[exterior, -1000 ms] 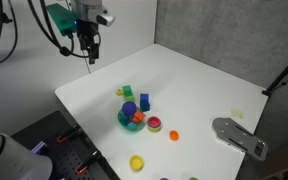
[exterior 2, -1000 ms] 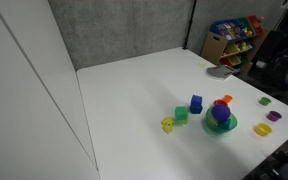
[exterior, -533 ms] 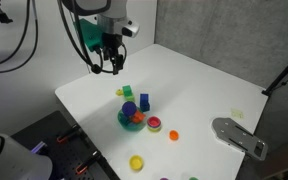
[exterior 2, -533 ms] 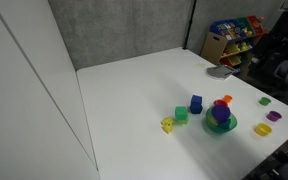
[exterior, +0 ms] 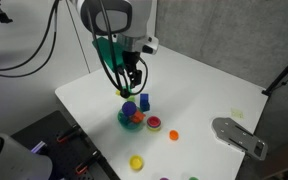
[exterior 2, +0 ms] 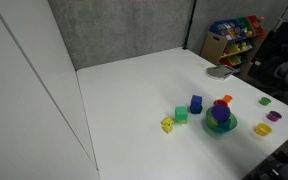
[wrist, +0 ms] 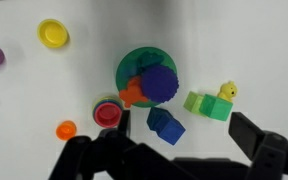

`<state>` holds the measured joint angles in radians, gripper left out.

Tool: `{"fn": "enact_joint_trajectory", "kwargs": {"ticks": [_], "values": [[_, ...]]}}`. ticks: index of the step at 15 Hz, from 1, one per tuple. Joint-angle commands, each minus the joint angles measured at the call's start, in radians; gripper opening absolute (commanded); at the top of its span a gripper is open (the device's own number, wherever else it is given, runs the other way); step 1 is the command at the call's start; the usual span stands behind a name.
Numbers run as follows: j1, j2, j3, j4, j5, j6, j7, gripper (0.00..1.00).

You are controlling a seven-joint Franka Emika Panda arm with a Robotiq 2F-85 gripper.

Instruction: Put the yellow bowl inside the pink bowl on the pile of small bowls

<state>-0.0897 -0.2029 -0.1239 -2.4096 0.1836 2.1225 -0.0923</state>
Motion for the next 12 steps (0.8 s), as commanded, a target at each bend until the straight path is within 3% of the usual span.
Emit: {"fn": "enact_joint_trajectory", "kwargs": {"ticks": [1,9,12], "values": [[-0.036,0.047,-0.041,0.002,-0.045,0.051,-0.09,1.0],[-0.121,0.196,-0.117,0.005,-0.124,0.258,-0.201,1.0],[-0.127,0.201,-0.112,0.001,-0.109,0.253,-0.191,1.0]]}}
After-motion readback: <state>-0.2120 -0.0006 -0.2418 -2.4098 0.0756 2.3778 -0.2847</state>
